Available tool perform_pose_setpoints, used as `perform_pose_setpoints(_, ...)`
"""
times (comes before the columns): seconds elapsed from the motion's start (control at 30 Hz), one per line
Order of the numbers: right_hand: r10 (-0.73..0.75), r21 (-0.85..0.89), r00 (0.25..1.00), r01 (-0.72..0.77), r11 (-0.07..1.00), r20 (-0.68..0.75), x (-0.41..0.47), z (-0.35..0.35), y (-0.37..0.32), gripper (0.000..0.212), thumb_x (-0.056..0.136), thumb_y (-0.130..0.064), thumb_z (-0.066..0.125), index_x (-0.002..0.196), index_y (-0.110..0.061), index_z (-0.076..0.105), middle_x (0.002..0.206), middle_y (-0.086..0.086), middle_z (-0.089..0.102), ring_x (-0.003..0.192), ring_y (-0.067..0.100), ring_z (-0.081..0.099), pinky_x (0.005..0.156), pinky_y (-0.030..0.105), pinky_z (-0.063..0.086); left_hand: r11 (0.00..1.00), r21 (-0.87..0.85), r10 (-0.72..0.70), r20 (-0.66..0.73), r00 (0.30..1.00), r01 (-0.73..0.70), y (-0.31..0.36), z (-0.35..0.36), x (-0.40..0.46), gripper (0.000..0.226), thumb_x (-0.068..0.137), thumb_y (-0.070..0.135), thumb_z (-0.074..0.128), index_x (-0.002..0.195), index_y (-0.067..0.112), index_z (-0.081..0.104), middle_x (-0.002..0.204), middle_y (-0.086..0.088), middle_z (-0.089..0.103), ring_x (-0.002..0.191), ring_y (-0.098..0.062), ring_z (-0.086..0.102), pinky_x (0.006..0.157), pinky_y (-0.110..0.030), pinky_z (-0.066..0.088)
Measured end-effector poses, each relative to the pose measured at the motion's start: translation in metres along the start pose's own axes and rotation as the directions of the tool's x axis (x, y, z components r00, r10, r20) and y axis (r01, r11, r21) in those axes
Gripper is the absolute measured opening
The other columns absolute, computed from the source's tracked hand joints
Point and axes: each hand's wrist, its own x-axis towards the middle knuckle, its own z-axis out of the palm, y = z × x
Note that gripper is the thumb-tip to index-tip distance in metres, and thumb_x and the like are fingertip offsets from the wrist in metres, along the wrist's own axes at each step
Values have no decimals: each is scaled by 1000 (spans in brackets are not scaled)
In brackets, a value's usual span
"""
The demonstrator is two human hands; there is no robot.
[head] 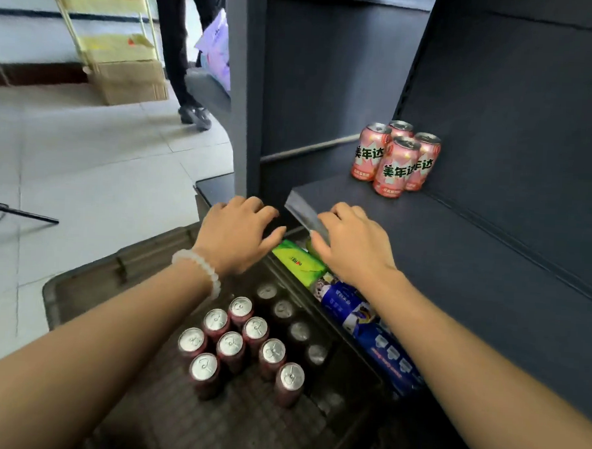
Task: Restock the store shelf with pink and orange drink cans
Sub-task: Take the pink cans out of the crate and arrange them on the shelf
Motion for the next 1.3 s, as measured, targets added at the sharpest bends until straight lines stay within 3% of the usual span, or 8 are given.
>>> perform_pose_setpoints(0.17,-35,71,995,28,997,92,-14,47,-38,39,96,-40,39,124,-18,55,122,3,53,114,23,49,81,36,45,987,-38,-150,122,981,156,-30,51,-51,55,92,62,25,131,30,47,127,-2,54,119,-26,48,88,-40,42)
perform_pose_setpoints(0.43,-35,149,896,-35,988,443,-20,168,-72,41,96,-41,40,131,-21,46,131,4,46,111,30,55,77,37,45,896,-66,-387,371,844,440,-67,165,-106,54,88,64,34,132,34,46,124,-1,51,118,-25,46,89,-40,39)
perform_pose_setpoints(0.7,5,135,750,-126,983,661,-23,284,-87,72,91,-36,55,149,-22,15,152,10,22,123,34,49,91,39,46,918,-83,-325,406,854,388,-54,265,-121,68,80,65,47,138,30,39,133,2,47,122,-24,42,94,-41,36)
perform_pose_setpoints(0.83,11,149,752,-145,978,659,-19,311,-86,76,89,-33,60,149,-20,15,152,9,21,121,35,49,90,39,46,919,-47,-335,433,837,392,-48,292,-118,79,75,67,54,141,27,37,134,5,50,122,-30,37,100,-49,29)
perform_pose_setpoints(0.93,3,176,793,-139,975,609,-18,318,-83,70,87,-32,63,145,-18,27,139,9,35,114,34,52,87,39,46,912,-90,-349,343,872,400,-51,300,-115,64,65,63,68,114,23,61,105,3,66,103,-35,49,93,-56,33)
perform_pose_setpoints(1.07,-12,218,802,-149,964,598,-19,308,-81,65,83,-29,68,139,-20,36,133,8,39,111,33,54,87,38,46,934,-91,-309,280,909,346,-58,296,-116,57,54,62,76,92,19,68,87,1,69,88,-34,56,90,-58,36)
perform_pose_setpoints(1.2,-56,242,830,-97,966,555,-21,279,-84,61,82,-32,69,135,-21,41,130,7,40,107,34,56,85,37,47,953,-86,-257,279,925,291,-59,274,-123,58,54,65,74,90,20,70,88,1,69,92,-32,58,94,-58,33)
perform_pose_setpoints(1.3,-63,235,855,-70,969,515,-20,247,-84,57,81,-36,69,130,-21,44,128,6,42,106,33,57,84,39,47,954,-94,-238,339,910,284,-54,242,-117,63,61,70,66,105,24,66,105,4,68,112,-27,52,104,-55,23)
